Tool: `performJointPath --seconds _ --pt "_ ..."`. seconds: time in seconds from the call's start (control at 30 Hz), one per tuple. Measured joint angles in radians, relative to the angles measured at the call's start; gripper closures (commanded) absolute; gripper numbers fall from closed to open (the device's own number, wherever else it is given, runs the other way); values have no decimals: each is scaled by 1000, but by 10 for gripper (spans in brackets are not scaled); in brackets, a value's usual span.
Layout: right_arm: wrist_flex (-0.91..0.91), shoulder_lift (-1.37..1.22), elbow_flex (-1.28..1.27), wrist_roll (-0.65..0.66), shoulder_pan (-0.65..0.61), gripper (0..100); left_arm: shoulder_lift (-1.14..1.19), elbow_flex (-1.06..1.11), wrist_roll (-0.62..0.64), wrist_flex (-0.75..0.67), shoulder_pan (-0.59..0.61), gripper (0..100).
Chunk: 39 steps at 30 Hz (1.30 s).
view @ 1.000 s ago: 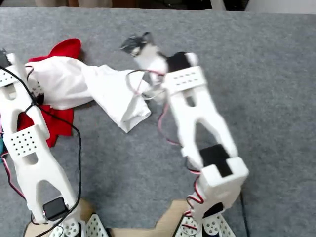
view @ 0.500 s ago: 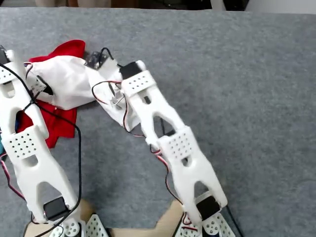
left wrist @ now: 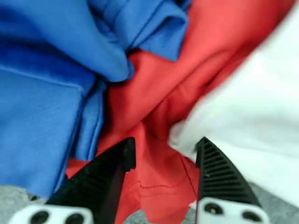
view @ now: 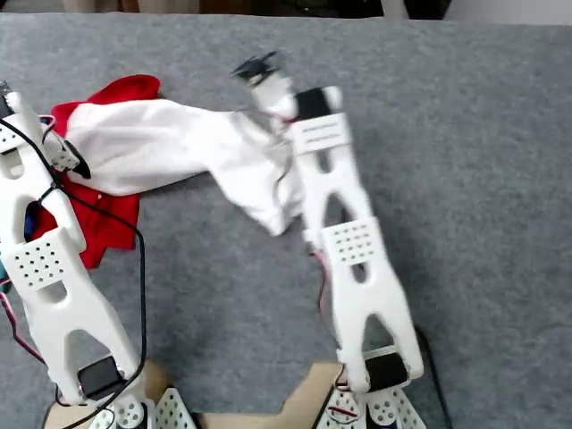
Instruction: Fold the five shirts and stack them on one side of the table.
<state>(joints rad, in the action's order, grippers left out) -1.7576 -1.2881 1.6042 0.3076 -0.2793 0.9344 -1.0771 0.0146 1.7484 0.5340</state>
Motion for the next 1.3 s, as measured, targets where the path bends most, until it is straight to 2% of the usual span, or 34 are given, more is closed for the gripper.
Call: performJointPath --seconds 0.2,0.33,0.4,0.5,0.63,0.77,0.93,0.97,1.17,1.3 --pt "0 80 0 0 247 983 0 0 -44 0 -8 789" --pt "-3 80 0 17 397 978 0 -11 -44 0 -58 791" --pt "-3 80 0 54 457 938 0 -31 -44 0 -97 790" --pt "-3 80 0 89 517 828 0 -68 -9 0 -170 789" --pt "-3 86 6 106 529 705 0 -126 83 0 -276 794" --pt "8 152 17 68 482 695 38 -127 216 -81 -301 838" --pt "121 152 17 2 379 695 164 -127 414 -230 -146 960" --pt "144 140 17 -14 364 695 184 -129 413 -250 -117 988" --pt "262 -14 17 -175 345 695 229 -164 362 -270 -14 981" --pt "284 -29 17 -215 364 695 239 -241 362 -267 80 981"
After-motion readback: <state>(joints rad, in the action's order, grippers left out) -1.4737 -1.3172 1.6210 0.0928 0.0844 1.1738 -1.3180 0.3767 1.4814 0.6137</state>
